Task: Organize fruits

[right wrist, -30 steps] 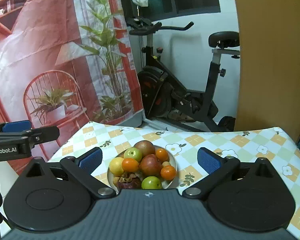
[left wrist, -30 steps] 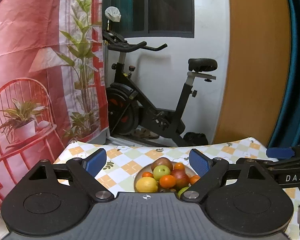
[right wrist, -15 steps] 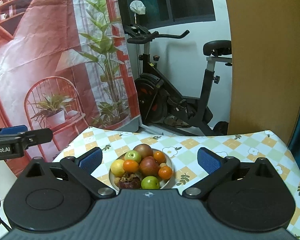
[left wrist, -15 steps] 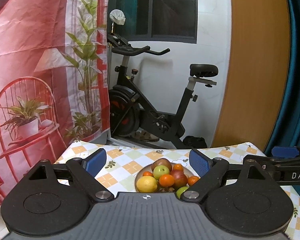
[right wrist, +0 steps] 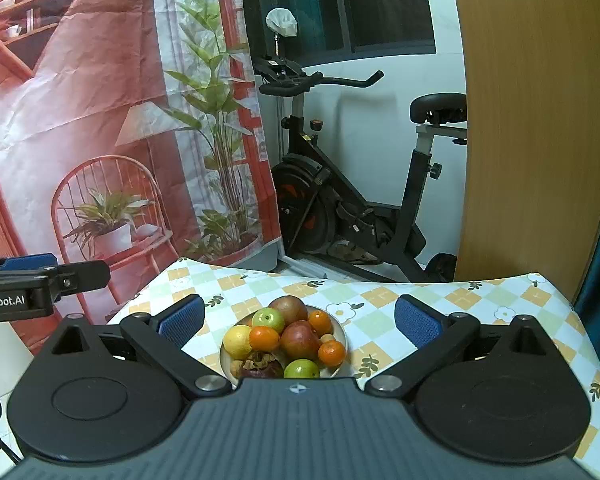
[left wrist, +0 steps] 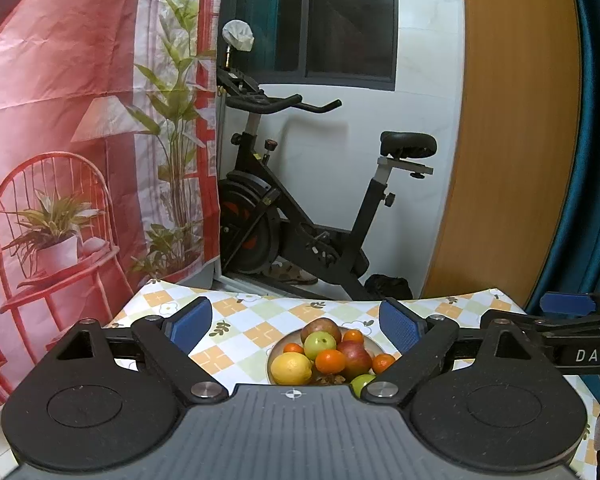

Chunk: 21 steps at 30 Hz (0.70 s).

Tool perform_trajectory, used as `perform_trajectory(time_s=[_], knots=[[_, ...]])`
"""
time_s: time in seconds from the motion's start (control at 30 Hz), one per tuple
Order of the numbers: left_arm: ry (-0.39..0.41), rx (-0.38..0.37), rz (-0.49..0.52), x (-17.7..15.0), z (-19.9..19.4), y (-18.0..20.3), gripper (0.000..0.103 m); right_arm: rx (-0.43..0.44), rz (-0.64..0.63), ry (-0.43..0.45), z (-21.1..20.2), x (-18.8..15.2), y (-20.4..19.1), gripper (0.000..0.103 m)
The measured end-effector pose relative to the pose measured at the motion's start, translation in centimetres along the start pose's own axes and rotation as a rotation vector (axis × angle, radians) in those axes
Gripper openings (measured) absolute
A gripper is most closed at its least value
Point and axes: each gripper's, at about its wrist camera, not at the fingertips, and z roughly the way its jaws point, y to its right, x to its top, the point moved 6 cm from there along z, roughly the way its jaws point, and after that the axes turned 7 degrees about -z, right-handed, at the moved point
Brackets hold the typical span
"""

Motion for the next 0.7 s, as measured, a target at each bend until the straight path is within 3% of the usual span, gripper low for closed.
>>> perform_trajectory(time_s=[0.7], knots=[[-0.006,-0.030,-0.009,0.15,-0.30,0.34,0.093,0.001,-0.006,0.012,-0.38,0.92,-0.17,0.103]])
